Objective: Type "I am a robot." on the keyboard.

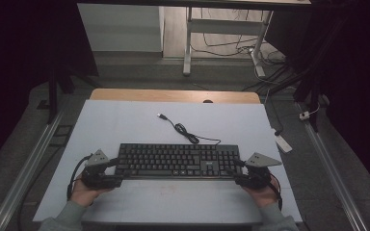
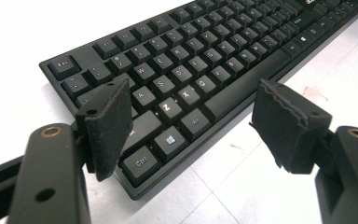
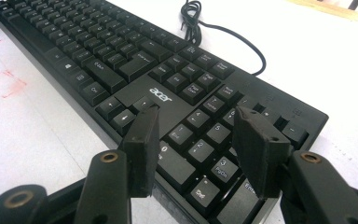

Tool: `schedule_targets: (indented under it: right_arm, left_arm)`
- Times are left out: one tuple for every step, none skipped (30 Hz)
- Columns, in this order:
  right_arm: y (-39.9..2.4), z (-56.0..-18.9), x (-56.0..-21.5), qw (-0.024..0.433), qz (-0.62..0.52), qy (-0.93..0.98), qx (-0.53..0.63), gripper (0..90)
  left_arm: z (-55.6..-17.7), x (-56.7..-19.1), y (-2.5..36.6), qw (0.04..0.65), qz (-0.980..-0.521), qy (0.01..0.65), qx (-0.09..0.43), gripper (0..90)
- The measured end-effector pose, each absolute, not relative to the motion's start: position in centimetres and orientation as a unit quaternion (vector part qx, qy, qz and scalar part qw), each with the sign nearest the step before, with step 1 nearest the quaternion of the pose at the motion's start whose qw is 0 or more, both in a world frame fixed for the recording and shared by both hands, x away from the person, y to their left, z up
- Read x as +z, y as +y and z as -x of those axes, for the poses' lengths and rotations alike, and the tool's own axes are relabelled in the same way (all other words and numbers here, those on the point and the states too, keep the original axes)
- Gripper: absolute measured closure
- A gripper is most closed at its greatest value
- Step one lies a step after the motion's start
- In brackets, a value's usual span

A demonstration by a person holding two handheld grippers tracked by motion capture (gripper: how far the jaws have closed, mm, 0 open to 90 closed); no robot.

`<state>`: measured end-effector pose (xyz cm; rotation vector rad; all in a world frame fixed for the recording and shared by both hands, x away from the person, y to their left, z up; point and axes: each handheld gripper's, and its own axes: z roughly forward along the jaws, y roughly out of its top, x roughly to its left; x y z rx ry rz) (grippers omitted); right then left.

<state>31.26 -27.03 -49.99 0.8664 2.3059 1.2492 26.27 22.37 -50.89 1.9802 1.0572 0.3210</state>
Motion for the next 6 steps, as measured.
schedule_targets:
  right_arm:
    - [-27.0, -31.27, -50.02, 0.188, -0.307, 0.82, 0.444, 51.3]
    - [-27.0, -31.26, -50.01, 0.189, -0.307, 0.821, 0.443, 51.3]
    - [-26.99, -31.26, -50.02, 0.188, -0.307, 0.82, 0.444, 51.3]
    - [-27.0, -31.27, -50.01, 0.188, -0.306, 0.82, 0.445, 51.3]
    - [-27.01, -31.26, -50.0, 0.188, -0.306, 0.82, 0.446, 51.2]
    - [-27.01, -31.23, -49.97, 0.192, -0.307, 0.82, 0.442, 51.2]
  left_arm:
    - [-26.27, -50.89, 22.39, 0.423, -0.791, 0.422, 0.128, 28.7]
    - [-26.27, -50.88, 22.41, 0.424, -0.791, 0.422, 0.128, 28.7]
    - [-26.27, -50.88, 22.42, 0.423, -0.791, 0.422, 0.129, 28.7]
    - [-26.27, -50.87, 22.43, 0.423, -0.791, 0.422, 0.129, 28.6]
    - [-26.27, -50.87, 22.43, 0.423, -0.791, 0.422, 0.129, 28.5]
    - [-26.28, -50.87, 22.43, 0.423, -0.791, 0.422, 0.129, 28.5]
